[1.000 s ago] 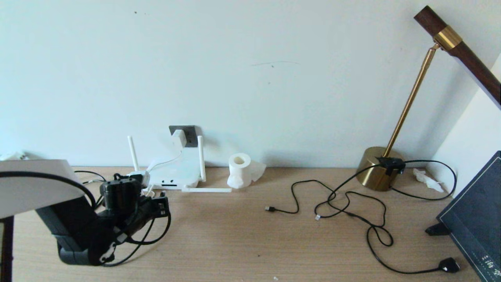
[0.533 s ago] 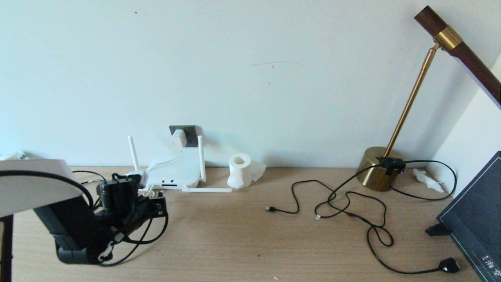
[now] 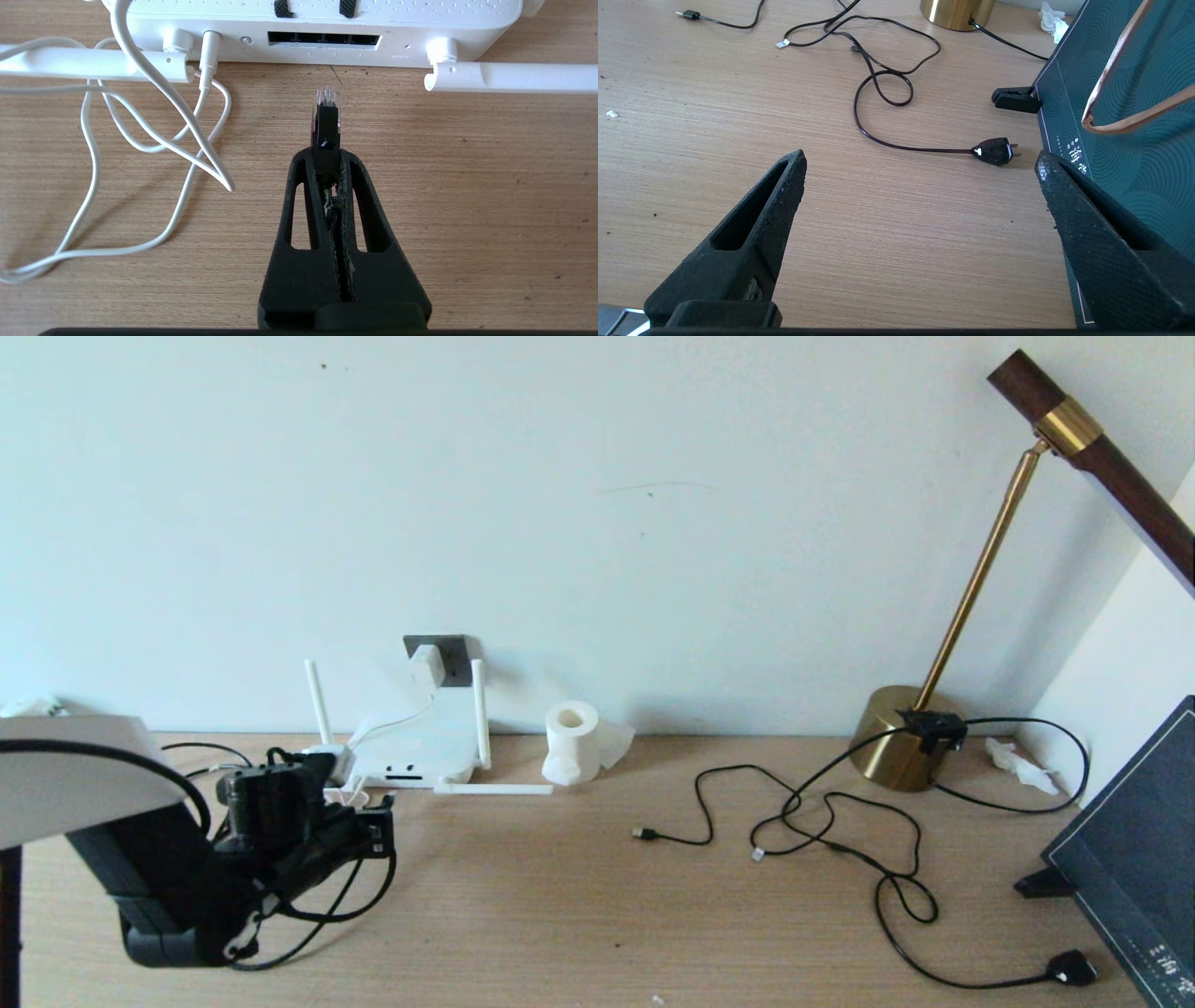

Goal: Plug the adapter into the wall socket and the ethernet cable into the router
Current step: Align cable and router interface

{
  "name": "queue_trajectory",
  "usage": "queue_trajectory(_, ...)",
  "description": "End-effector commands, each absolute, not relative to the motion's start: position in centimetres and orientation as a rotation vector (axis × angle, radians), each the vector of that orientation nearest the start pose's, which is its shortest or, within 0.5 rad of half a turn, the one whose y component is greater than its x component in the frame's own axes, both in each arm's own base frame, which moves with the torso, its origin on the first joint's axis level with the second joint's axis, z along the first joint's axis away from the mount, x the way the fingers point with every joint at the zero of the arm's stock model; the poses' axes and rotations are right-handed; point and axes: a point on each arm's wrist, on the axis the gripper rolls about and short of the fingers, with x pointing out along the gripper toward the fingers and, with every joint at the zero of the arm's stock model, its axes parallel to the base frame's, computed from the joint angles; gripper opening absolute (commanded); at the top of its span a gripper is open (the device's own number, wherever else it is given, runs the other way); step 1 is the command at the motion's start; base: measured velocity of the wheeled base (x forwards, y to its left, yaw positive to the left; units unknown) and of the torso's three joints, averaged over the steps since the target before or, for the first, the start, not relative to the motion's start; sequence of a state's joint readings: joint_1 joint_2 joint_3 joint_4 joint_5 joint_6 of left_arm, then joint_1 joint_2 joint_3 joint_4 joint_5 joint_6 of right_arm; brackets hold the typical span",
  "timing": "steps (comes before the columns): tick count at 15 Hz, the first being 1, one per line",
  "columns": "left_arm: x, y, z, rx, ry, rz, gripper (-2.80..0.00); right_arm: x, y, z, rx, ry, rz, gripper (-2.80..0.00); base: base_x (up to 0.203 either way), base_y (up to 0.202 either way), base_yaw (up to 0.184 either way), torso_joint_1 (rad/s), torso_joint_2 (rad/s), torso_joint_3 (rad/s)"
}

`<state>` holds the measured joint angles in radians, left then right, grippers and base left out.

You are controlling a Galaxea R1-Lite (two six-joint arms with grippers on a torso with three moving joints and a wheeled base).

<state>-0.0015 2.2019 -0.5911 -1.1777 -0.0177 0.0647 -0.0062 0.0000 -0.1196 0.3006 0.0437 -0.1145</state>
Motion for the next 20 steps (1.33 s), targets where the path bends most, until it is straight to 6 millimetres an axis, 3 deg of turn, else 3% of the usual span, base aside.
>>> queue_trajectory(1, 33.9, 0.3, 2.2, 0.067, 0.424, -0.042, -2.80, -3.5, 0.1, 7.7, -0.111, 0.182, 0.049, 0.00, 0.000, 0.000, 0.000, 0.000, 0.00, 0.000)
queue_trajectory(20, 35.4, 1.4, 1.7, 0.066, 0.404, -0.038, -2.80, -3.5, 0.1, 7.7, -0.110, 0.181, 0.049, 0.00, 0.000, 0.000, 0.000, 0.000, 0.00, 0.000)
